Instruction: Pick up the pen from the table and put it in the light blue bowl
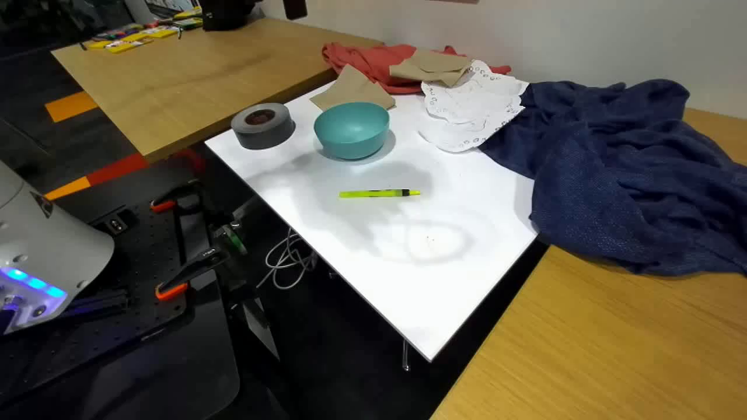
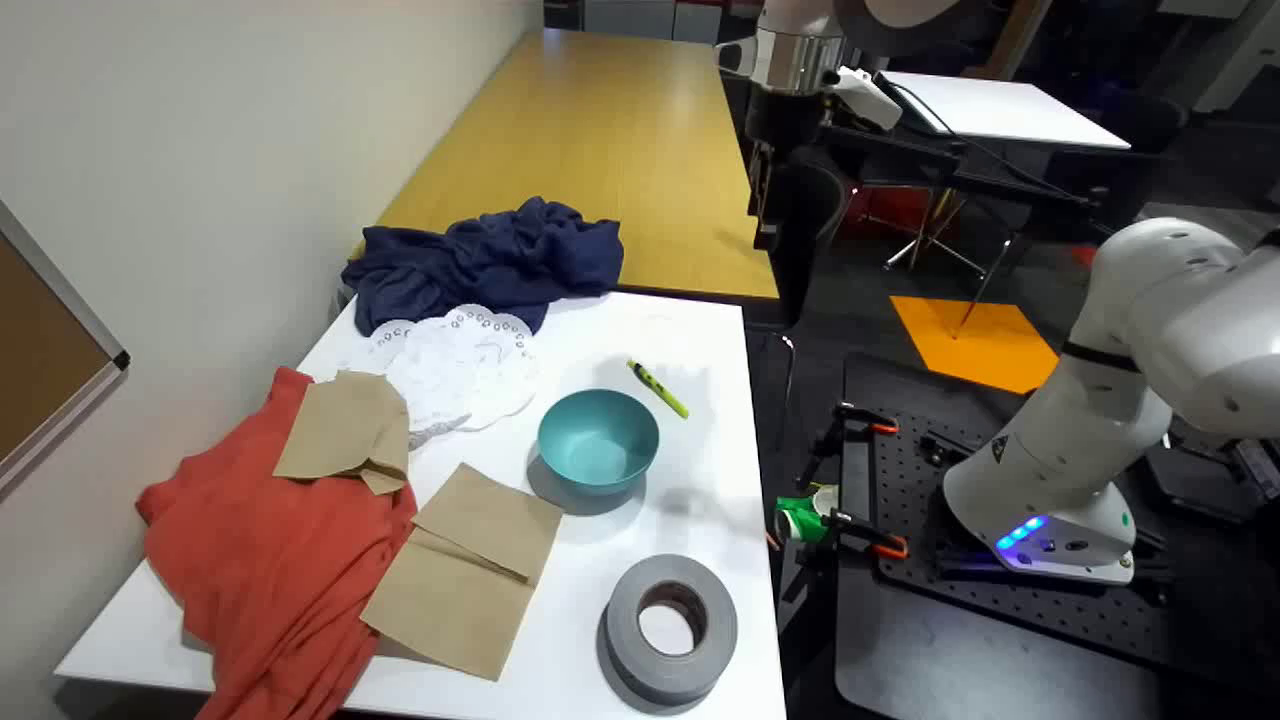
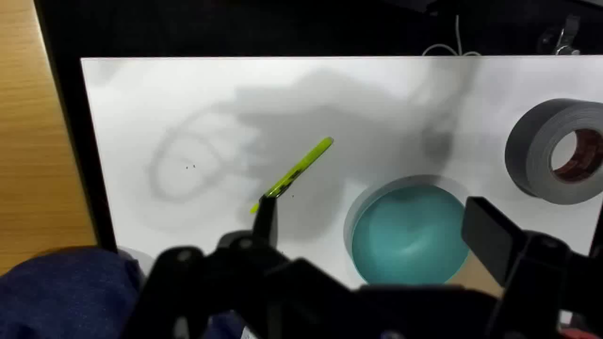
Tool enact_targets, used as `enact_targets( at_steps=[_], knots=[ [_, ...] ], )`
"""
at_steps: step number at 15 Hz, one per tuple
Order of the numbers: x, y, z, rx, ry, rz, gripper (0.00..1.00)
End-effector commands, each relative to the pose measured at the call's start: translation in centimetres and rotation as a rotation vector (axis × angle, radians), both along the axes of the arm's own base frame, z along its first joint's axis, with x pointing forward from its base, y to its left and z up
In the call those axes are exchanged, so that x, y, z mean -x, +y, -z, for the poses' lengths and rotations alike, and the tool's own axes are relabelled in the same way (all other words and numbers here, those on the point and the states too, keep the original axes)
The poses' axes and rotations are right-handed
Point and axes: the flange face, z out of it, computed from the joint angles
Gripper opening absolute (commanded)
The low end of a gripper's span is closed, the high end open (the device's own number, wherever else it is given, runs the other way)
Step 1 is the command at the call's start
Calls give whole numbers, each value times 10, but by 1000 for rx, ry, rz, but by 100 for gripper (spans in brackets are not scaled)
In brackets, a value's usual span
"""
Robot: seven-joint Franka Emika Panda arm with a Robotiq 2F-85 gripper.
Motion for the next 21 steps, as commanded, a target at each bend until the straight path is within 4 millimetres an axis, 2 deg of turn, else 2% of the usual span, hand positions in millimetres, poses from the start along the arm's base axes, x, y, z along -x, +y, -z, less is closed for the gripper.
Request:
enact_targets(
  at_steps=[1,6,9,13,21],
  knots=[
    [0,0,0,0,0,0,100],
    [0,0,0,0,0,0,100],
    [-12,-6,12,7,-4,72,100],
    [-30,-15,47,21,-13,201,100],
    [-61,-15,134,-18,-52,415,100]
  ],
)
